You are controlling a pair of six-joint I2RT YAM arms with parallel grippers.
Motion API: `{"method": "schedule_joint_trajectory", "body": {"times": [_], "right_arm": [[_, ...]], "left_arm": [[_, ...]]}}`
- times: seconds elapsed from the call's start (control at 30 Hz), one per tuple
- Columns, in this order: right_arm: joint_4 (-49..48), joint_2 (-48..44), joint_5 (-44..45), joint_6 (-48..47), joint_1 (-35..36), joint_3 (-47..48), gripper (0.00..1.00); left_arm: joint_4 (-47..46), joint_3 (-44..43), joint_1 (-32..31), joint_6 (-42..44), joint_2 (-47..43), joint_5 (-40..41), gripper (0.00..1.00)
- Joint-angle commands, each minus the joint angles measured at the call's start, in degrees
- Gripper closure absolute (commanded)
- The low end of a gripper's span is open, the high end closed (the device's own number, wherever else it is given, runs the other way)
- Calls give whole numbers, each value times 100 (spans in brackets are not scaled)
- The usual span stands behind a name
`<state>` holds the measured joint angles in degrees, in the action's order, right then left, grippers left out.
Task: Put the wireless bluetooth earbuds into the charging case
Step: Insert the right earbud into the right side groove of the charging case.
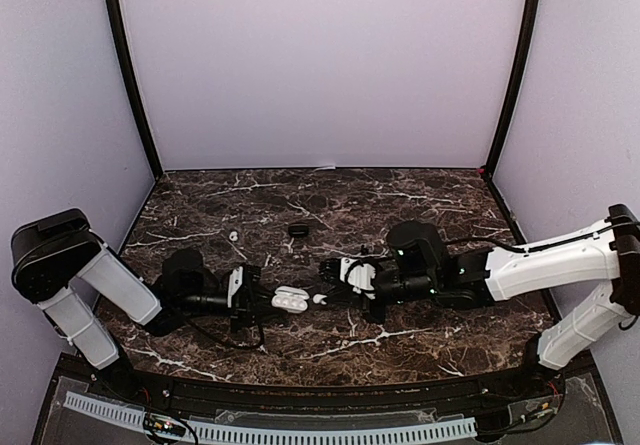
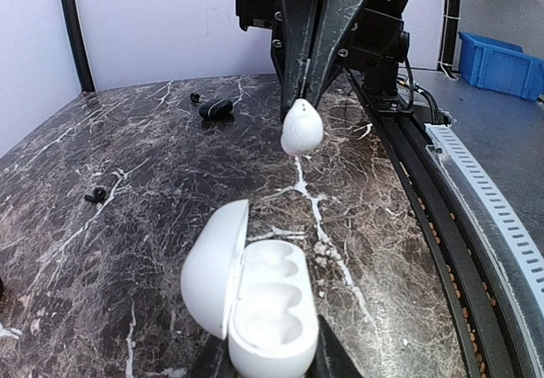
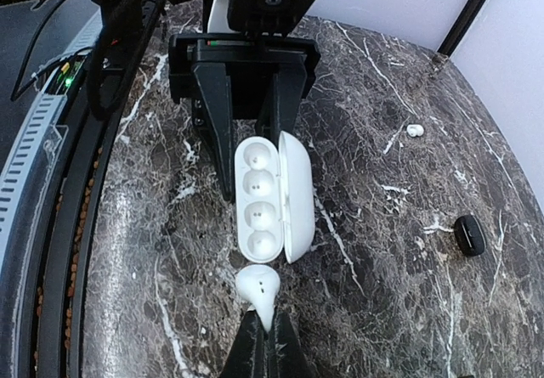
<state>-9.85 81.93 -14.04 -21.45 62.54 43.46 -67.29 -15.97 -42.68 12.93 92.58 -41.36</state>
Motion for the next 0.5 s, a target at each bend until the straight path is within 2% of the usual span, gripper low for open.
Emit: {"method": "schedule_joint_trajectory", "body": {"times": [0.0, 0.2, 0.47], "right_arm": [[-609, 130, 321, 385, 191, 8, 100], [-718, 376, 705, 347, 367, 124, 100], [-913, 675, 736, 317, 398, 327, 100]], "left_arm": [[-17, -32, -47, 109, -214, 76, 99], [40, -53, -65, 106, -244, 155, 99], [145, -115, -72, 58, -225, 179, 99]]}}
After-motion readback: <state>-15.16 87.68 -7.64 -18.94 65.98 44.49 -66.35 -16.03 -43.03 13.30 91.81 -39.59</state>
